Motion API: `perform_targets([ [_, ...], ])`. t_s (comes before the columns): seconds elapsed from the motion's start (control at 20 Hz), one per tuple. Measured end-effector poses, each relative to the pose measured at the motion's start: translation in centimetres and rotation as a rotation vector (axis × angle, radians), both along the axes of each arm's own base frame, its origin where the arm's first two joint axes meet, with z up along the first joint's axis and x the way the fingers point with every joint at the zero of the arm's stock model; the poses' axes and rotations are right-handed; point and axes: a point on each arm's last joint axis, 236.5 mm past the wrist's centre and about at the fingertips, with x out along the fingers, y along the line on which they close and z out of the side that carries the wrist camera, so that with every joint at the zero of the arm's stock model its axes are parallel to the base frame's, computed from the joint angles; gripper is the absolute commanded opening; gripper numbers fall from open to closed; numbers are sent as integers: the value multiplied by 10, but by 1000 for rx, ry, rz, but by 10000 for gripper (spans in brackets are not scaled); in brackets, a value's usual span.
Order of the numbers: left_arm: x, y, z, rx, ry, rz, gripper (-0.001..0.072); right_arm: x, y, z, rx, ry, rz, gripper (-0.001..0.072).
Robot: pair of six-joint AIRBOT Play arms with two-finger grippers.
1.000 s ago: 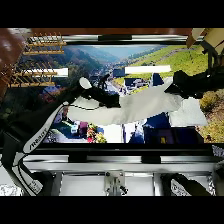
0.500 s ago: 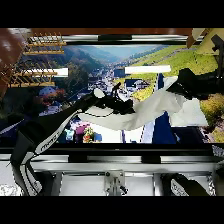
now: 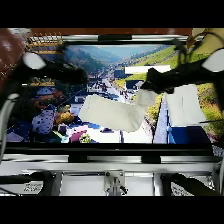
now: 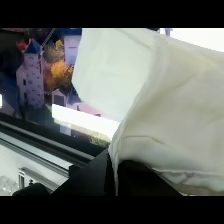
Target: Fold the shirts.
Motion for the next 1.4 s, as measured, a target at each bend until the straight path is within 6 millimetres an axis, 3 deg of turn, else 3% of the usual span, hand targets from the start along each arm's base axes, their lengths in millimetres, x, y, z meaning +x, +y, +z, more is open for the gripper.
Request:
perform_targets([
  [0.15, -5, 90, 74, 43, -153, 168, 26, 12, 54, -36, 16, 25, 63, 62],
  [0.3, -30, 152, 128, 70, -258, 298, 26, 19, 110, -69, 70, 51, 106, 62],
  [0.4, -45, 178, 147, 93, -297, 358, 26, 23, 141, -88, 111, 60, 110, 62],
  [0.65, -65, 200, 164, 117, -327, 409, 26, 33, 196, -123, 224, 103, 63, 63],
  [0.7, -66, 201, 165, 118, -327, 410, 26, 33, 204, -128, 240, 110, 55, 93],
  [0.8, -67, 203, 164, 121, -324, 415, 26, 33, 216, -140, 257, 130, 38, 493],
  [0.85, -67, 204, 163, 123, -321, 416, 26, 31, 221, -146, 263, 146, 34, 503],
  [1.0, -66, 205, 156, 123, -304, 417, 26, 20, 232, -152, 275, 188, 52, 520],
  [1.05, -66, 205, 154, 124, -299, 417, 26, 16, 230, -152, 271, 195, 65, 615],
  [1.15, -66, 206, 150, 123, -289, 416, 26, 11, 220, -144, 250, 194, 101, 615],
  [1.3, -65, 206, 147, 125, -283, 414, 26, 9, 182, -126, 167, 163, 146, 616],
  [1.4, -65, 206, 146, 128, -283, 411, 26, 11, 135, -119, 45, 148, 149, 623],
])
